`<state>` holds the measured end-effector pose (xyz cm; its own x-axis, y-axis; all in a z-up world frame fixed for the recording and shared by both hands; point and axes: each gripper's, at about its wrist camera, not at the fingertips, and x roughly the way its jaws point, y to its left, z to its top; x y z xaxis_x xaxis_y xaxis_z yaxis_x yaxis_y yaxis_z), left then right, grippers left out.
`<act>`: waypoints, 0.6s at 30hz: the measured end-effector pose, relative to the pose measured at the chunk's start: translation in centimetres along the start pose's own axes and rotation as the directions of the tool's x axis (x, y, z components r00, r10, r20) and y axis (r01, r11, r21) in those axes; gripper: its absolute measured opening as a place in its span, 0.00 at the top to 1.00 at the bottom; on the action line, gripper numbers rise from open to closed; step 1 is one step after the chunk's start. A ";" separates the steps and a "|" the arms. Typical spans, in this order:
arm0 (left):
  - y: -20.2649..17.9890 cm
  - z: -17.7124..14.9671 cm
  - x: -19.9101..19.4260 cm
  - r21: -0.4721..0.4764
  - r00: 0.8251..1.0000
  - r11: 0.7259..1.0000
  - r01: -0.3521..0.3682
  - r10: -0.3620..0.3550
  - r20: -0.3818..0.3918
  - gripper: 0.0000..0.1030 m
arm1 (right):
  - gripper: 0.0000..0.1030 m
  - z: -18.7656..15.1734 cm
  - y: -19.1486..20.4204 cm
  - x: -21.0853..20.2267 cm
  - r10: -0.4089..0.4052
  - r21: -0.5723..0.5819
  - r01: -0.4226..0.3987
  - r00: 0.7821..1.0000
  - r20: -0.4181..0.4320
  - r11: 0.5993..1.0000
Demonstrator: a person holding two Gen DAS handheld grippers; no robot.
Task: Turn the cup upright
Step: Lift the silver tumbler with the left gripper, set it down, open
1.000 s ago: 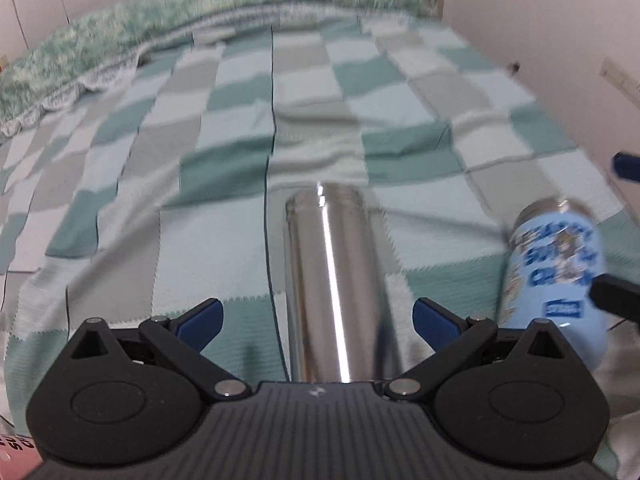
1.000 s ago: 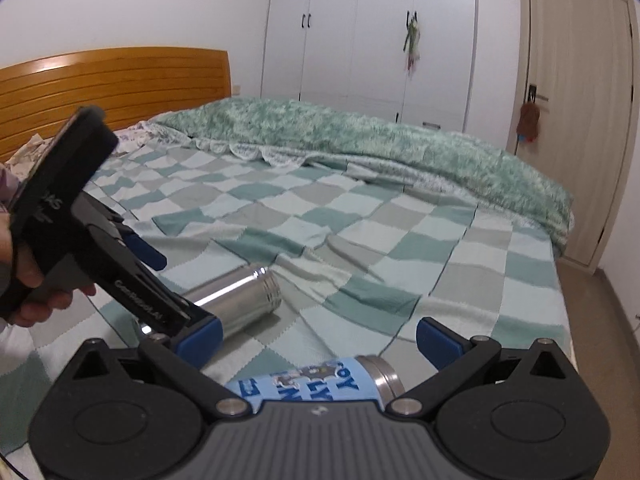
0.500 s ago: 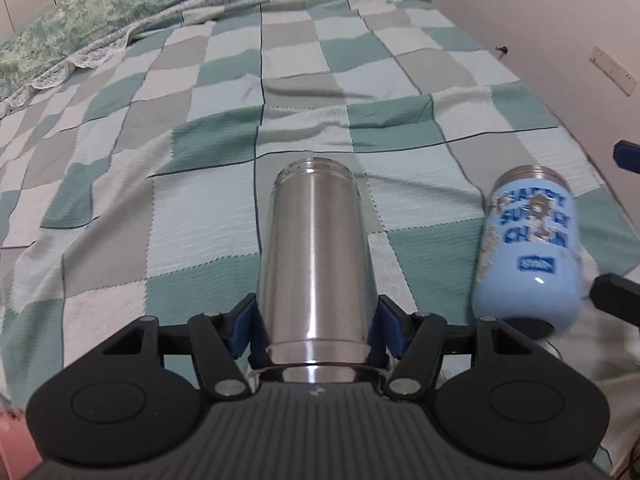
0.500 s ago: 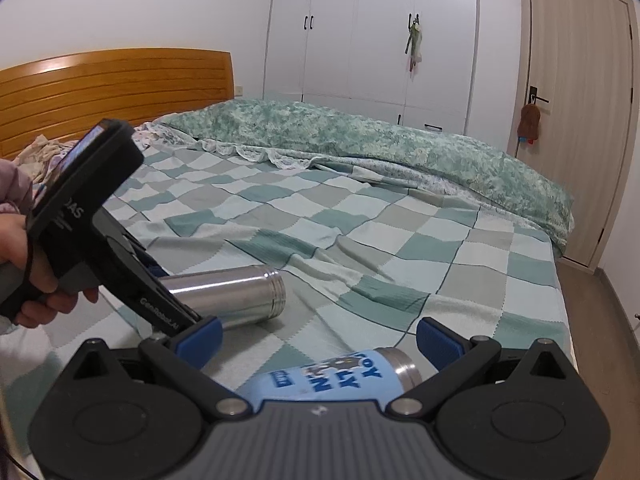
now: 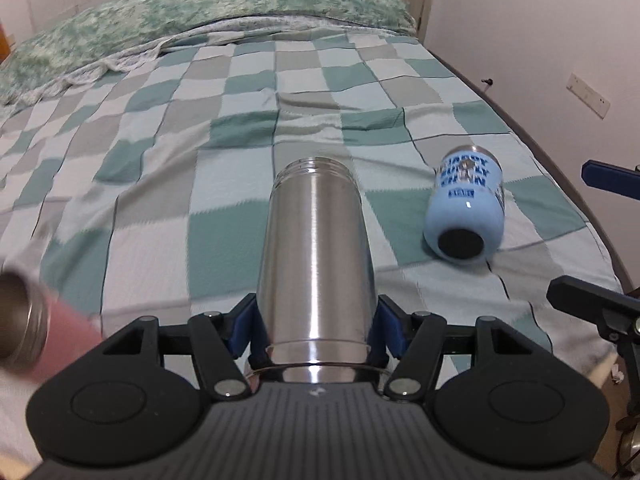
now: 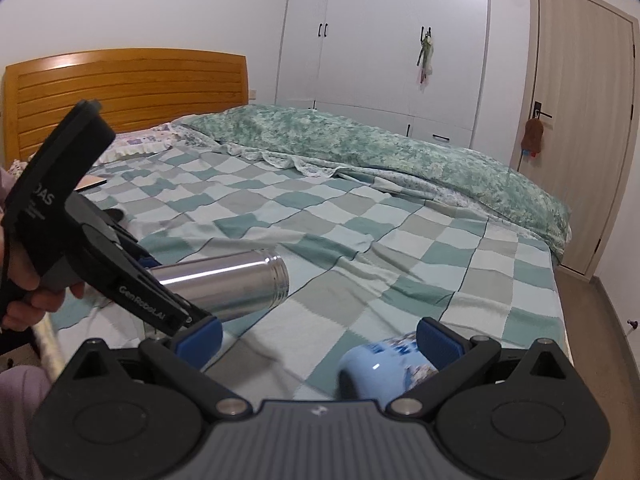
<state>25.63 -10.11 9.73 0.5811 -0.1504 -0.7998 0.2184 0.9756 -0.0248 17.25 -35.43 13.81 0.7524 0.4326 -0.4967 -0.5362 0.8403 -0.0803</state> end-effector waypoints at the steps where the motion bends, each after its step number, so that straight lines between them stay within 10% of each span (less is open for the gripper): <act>1: 0.1 -0.7 -0.5 -0.007 1.000 1.000 -0.001 0.001 0.002 0.38 | 0.00 -0.2 0.6 -0.5 0.000 -0.002 0.000 1.000 -0.004 1.000; 18: -0.1 -10.8 -2.1 -0.151 0.996 0.985 -0.082 0.086 0.023 0.38 | 0.00 -5.0 5.0 -3.7 -0.018 0.030 0.021 0.996 -0.086 0.999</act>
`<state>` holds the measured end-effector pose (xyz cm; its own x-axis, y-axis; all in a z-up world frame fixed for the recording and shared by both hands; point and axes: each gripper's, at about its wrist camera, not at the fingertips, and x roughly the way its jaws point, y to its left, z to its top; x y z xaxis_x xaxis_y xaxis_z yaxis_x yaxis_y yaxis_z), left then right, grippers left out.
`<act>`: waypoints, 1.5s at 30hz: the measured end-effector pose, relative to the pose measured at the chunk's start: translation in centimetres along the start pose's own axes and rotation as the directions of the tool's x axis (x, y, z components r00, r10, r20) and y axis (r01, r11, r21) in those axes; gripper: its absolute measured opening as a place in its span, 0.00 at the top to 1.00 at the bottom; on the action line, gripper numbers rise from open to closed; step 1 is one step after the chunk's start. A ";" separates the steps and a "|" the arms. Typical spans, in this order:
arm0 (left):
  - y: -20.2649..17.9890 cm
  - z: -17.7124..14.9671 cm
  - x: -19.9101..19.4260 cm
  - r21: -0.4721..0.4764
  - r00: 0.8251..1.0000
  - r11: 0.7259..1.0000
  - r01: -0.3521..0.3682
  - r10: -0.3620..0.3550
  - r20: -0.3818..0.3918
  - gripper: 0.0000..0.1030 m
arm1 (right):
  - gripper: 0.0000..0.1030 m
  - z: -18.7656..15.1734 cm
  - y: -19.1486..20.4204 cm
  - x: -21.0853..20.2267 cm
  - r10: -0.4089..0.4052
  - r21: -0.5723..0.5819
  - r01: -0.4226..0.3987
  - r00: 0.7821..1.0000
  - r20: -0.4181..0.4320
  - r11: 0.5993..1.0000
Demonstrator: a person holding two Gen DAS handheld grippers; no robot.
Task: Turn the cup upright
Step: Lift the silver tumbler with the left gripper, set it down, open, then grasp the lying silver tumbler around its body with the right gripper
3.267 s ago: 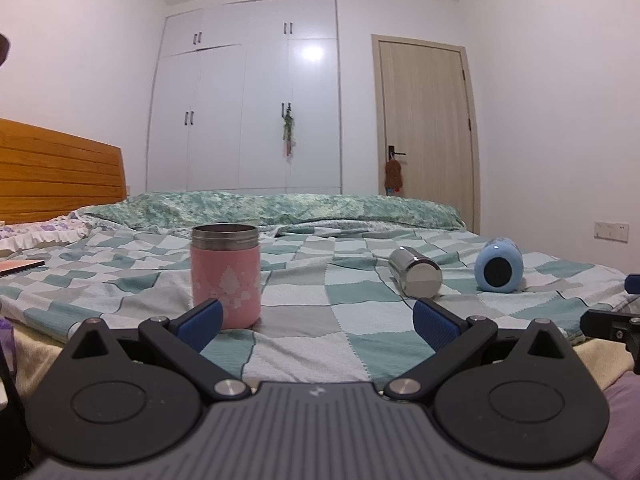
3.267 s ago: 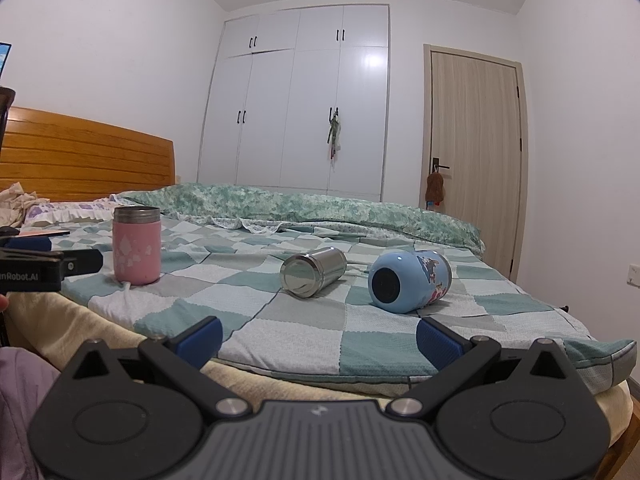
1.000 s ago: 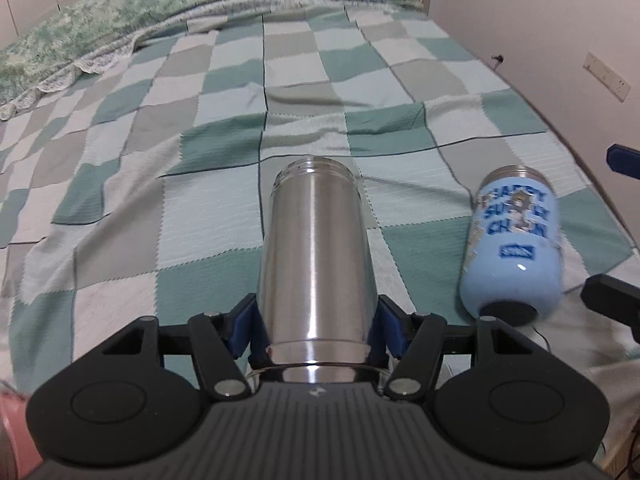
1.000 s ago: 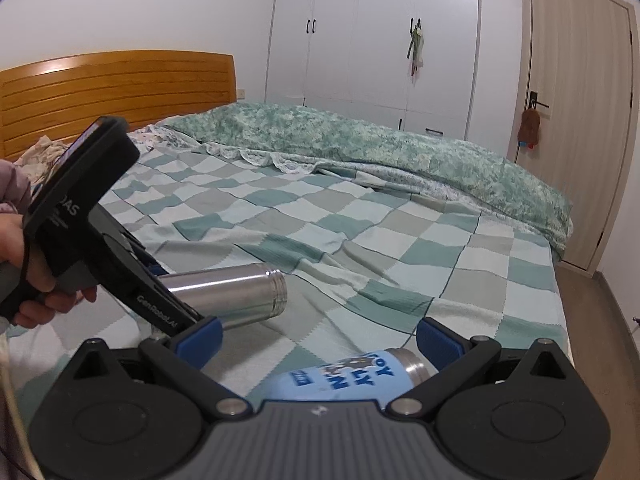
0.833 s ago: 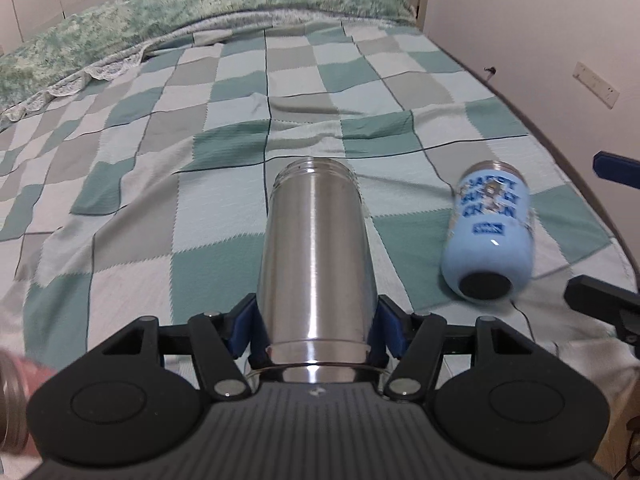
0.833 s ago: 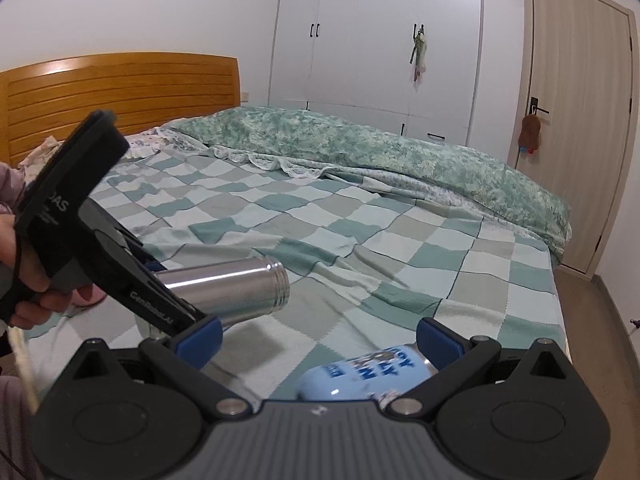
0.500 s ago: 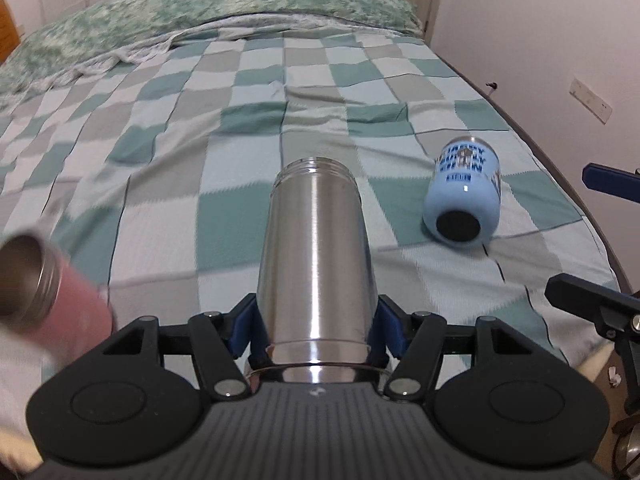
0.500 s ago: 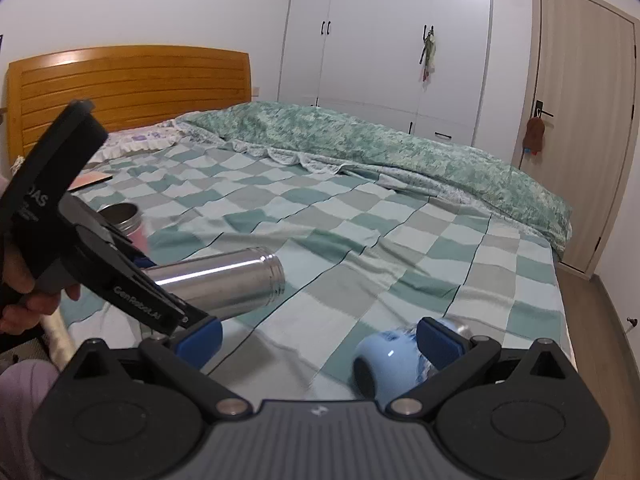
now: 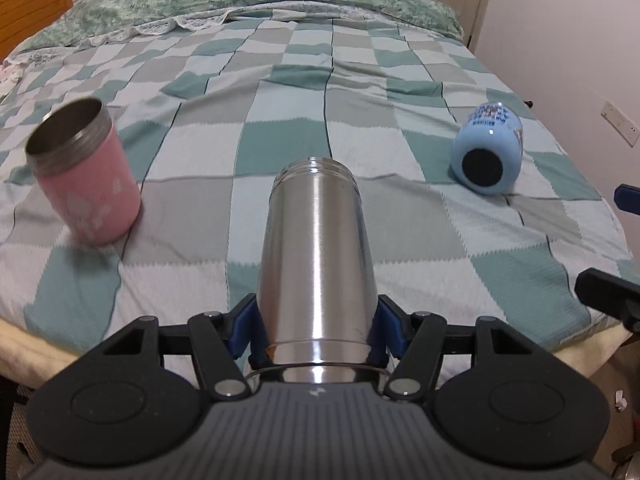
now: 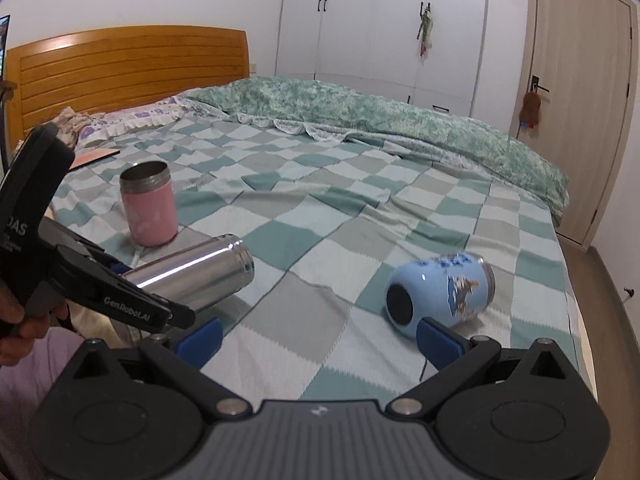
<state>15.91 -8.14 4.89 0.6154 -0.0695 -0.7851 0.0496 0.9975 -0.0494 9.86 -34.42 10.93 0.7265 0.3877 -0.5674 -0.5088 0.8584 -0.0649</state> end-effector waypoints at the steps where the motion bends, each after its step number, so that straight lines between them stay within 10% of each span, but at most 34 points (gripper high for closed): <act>1: -0.1 -0.4 0.2 -0.003 1.000 1.000 0.004 -0.004 -0.006 0.38 | 0.00 -0.3 0.1 -0.1 -0.004 0.004 0.004 1.000 -0.004 1.000; 8: -0.3 -1.8 0.9 0.015 1.000 0.999 0.029 -0.029 0.000 0.38 | 0.00 -1.1 0.4 -0.5 -0.024 0.030 0.025 1.000 -0.019 0.999; 12: 0.3 -1.7 -0.7 0.037 0.997 0.997 0.061 -0.062 0.042 0.00 | 0.00 -0.8 0.9 -0.7 -0.029 0.041 0.030 0.999 -0.015 0.999; 31: 11.5 -0.2 -4.7 0.111 0.981 0.991 0.068 -0.086 0.174 0.00 | 0.00 4.0 7.6 7.6 0.027 0.154 -0.007 0.992 -0.126 0.988; 45: 16.2 -1.0 -1.9 0.153 0.974 0.978 0.145 -0.168 0.151 0.00 | 0.00 5.5 9.1 15.5 0.024 0.316 0.094 0.936 -0.352 0.944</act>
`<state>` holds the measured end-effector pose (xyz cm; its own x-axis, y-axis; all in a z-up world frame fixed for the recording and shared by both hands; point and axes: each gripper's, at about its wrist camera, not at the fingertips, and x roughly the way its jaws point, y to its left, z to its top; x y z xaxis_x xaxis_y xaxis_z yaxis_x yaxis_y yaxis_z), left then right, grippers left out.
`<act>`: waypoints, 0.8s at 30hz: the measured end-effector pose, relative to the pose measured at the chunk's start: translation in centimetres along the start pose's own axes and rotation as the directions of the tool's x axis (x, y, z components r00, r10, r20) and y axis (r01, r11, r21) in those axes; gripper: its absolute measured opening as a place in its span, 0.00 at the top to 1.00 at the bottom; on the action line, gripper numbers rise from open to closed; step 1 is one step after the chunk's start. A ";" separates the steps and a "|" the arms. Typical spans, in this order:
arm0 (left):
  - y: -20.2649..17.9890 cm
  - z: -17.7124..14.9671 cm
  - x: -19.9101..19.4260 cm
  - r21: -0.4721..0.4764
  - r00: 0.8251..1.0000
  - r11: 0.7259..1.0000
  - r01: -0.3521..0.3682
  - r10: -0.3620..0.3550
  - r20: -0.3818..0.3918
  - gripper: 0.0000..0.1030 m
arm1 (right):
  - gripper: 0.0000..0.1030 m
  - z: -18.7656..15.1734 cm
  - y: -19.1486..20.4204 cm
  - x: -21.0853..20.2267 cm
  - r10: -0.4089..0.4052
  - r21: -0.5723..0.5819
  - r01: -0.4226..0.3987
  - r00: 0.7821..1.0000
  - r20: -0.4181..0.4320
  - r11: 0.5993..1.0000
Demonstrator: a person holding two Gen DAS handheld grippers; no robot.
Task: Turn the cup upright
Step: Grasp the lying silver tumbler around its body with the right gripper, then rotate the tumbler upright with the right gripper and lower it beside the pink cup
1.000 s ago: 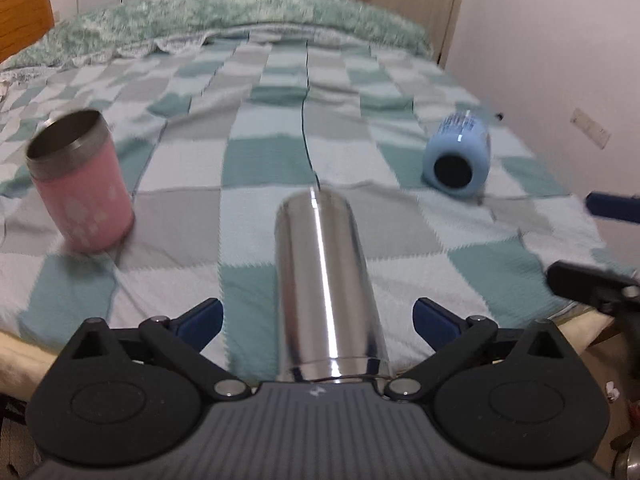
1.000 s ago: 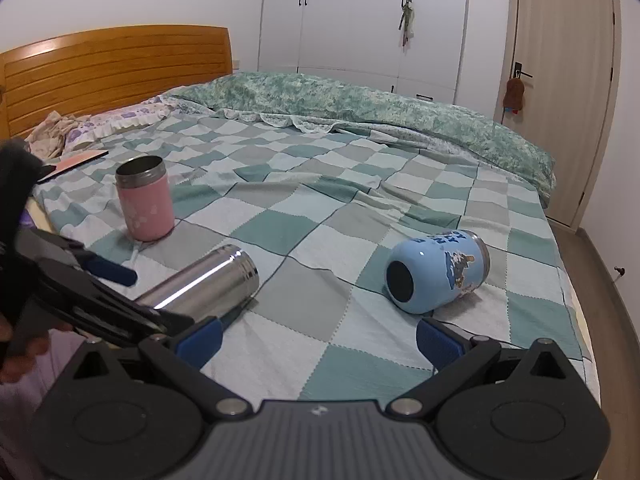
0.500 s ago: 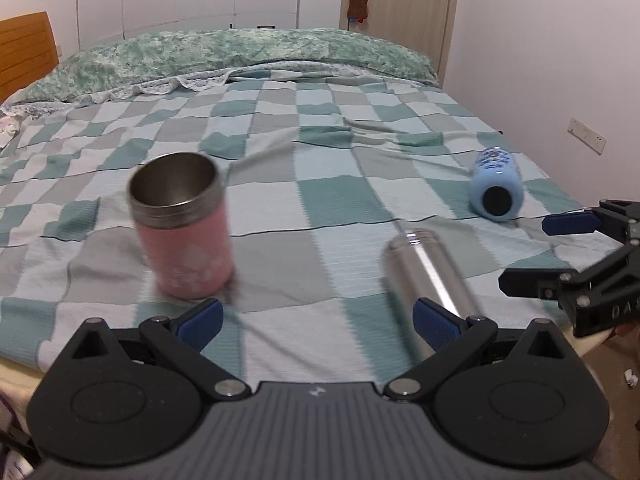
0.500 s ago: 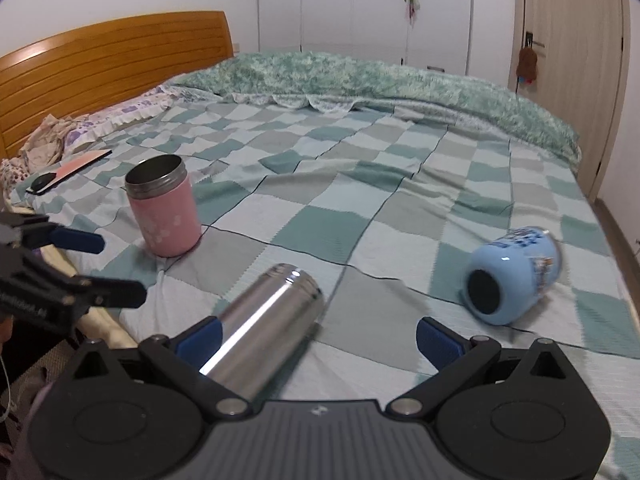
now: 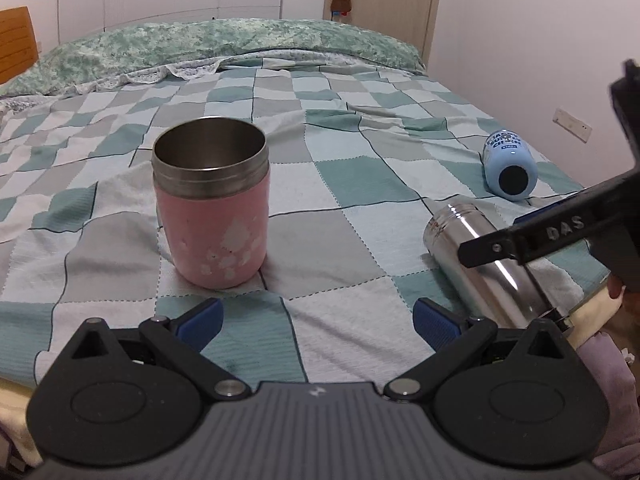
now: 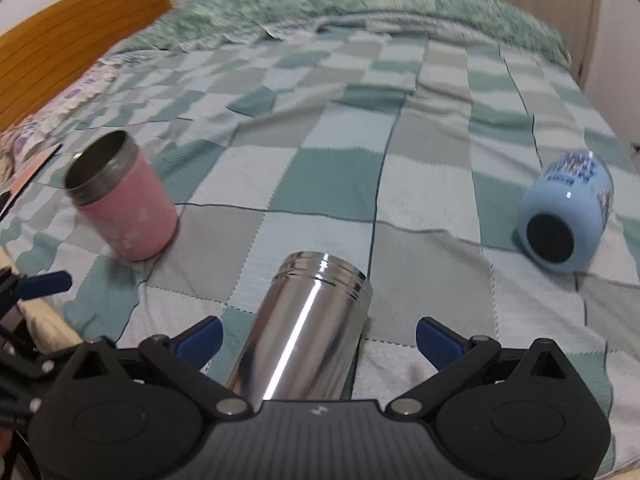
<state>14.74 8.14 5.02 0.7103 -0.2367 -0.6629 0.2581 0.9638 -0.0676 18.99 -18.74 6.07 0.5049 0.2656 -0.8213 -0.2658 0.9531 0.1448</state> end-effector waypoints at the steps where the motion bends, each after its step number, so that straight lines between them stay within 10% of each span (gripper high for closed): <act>1: 0.2 -0.1 0.1 0.001 1.000 1.000 0.007 -0.007 0.000 0.00 | 0.02 0.2 -0.1 0.5 -0.003 0.016 0.003 1.000 -0.014 1.000; 14: 1.0 -0.7 0.3 -0.002 1.000 1.000 0.023 -0.023 0.005 0.00 | 0.34 0.9 -1.5 3.7 0.093 0.200 -0.074 0.992 -0.086 0.977; 24: 1.9 -0.9 -0.2 -0.027 1.000 0.999 0.024 -0.023 0.017 0.00 | 0.39 -0.5 -1.1 -0.3 0.173 0.164 -0.185 0.981 0.087 0.969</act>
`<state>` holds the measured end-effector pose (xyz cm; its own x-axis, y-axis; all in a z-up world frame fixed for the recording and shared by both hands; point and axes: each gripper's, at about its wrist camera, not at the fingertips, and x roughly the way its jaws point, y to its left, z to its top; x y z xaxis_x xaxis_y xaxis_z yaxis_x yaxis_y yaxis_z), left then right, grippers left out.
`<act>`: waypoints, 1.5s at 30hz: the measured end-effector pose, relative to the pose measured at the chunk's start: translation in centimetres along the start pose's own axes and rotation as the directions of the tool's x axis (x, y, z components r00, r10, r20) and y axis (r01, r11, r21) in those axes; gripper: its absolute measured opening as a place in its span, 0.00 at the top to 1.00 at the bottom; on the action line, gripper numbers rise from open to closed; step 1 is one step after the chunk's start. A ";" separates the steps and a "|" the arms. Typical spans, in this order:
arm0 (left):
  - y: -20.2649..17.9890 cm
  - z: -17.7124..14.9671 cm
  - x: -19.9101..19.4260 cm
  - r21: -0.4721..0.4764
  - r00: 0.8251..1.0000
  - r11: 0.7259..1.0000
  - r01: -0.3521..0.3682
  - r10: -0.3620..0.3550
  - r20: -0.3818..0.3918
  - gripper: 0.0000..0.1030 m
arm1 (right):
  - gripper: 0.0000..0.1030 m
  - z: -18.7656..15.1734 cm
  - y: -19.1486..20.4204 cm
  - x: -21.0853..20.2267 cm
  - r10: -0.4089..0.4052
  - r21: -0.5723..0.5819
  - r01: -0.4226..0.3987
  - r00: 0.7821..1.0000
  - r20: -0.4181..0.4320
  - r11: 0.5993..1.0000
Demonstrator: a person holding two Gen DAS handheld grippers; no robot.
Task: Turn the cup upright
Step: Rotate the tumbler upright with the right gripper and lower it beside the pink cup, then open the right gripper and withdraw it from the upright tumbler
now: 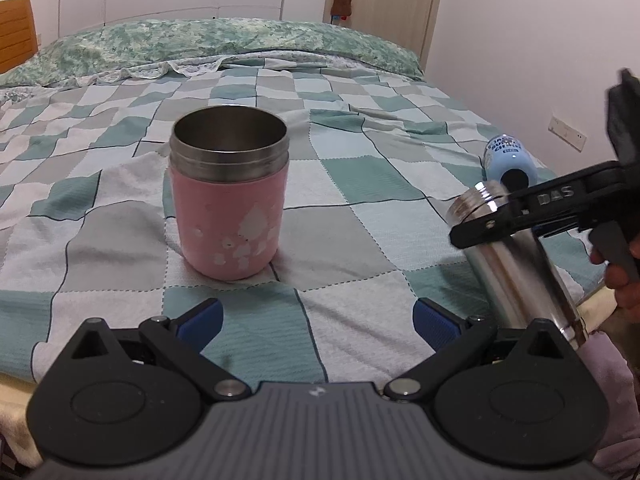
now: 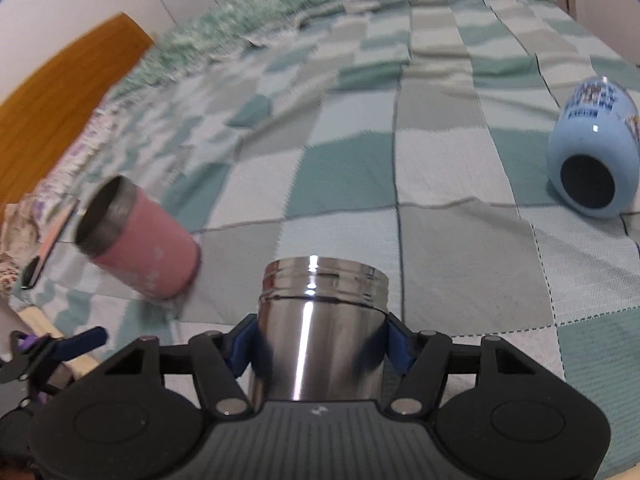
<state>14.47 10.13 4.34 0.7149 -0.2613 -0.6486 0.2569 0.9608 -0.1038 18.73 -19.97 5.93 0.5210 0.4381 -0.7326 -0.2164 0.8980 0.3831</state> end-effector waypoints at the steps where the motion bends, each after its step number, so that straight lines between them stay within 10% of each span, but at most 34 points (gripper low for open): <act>1: 0.1 -0.1 -0.2 -0.005 1.000 1.000 0.001 -0.001 0.003 0.00 | 0.39 -0.1 0.2 -0.5 0.008 -0.015 -0.008 1.000 0.026 1.000; 17: 2.6 1.3 -2.2 -0.034 0.994 0.996 -0.088 0.090 0.058 0.00 | 0.40 0.0 8.9 -3.5 0.122 -0.394 0.073 0.885 0.449 0.916; 45: 4.8 1.2 -1.1 -0.052 0.989 0.989 -0.136 0.139 0.054 0.00 | 0.39 0.1 11.7 3.6 0.071 -0.468 0.179 0.881 0.468 0.865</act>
<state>15.71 14.91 5.50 0.7776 -0.1295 -0.6153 0.1226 0.9910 -0.0537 18.18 -7.91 7.77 0.8298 0.4305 -0.3552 -0.4806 0.8747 -0.0627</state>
